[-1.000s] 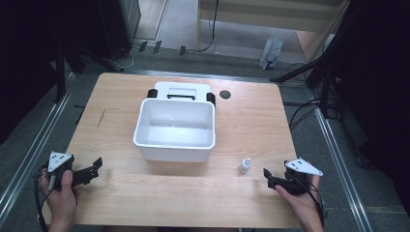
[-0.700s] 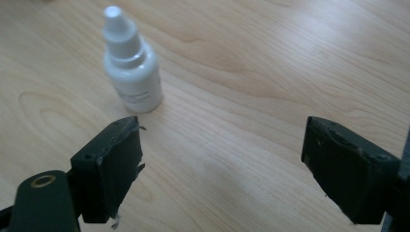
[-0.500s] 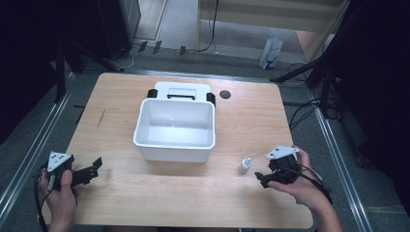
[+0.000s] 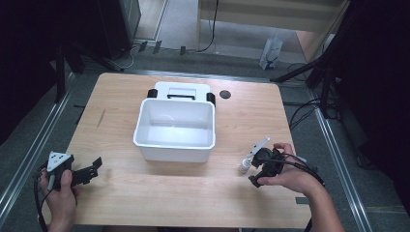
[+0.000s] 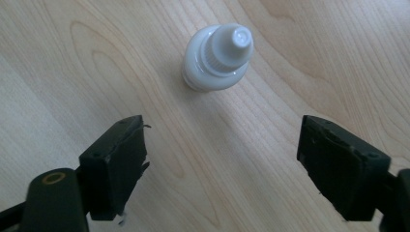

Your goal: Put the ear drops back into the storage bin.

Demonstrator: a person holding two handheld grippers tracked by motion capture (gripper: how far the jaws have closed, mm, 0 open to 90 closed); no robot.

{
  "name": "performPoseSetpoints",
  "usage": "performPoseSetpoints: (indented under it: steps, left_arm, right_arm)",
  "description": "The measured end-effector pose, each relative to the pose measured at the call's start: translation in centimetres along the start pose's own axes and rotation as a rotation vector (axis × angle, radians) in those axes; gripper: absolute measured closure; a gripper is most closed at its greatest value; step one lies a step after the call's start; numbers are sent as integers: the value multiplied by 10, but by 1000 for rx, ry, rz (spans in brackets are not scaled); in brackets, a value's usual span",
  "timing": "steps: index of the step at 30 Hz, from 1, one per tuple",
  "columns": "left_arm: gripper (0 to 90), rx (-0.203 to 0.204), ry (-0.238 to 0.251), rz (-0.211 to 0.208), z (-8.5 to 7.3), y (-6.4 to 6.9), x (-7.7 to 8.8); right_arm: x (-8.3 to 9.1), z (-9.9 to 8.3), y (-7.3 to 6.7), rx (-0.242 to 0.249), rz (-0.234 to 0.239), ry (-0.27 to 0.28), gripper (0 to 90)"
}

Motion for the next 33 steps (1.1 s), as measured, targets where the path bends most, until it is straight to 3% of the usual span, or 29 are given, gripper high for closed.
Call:
performPoseSetpoints:
  steps: [9, 18, 23, 26, 30, 33]
  left_arm:
    - [4, 0, -2, -4, 0, 0, 0]
    - [4, 3, -3, -7, 0, 0, -1]
    - [4, 6, -3, -8, 0, 0, -1]
    - [4, 6, -6, -8, 0, 0, 0]
    - [4, 0, -8, -2, -1, 0, 0]
    - [4, 3, -9, -1, -1, 0, 0]
  right_arm:
    - [4, 19, -2, 0, 29, -75, 281]
    - [7, 29, 0, -8, 17, -73, 407]
    - [11, 37, 3, -30, 60, -62, 527]
    - [11, 40, 5, -39, 117, -90, 630]
    - [12, 42, 8, -45, 131, -114, 709]
    - [12, 43, 7, -38, 130, -124, 718]
Point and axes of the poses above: each handheld gripper's, and its own axes: x roughly backward along the jaws, z roughly out of its top, y roughly to its right, the point moved 6 cm from there along -x, roughly forward along the jaws, and after that the axes turned 12 degrees about -y, right-handed, at the moved point
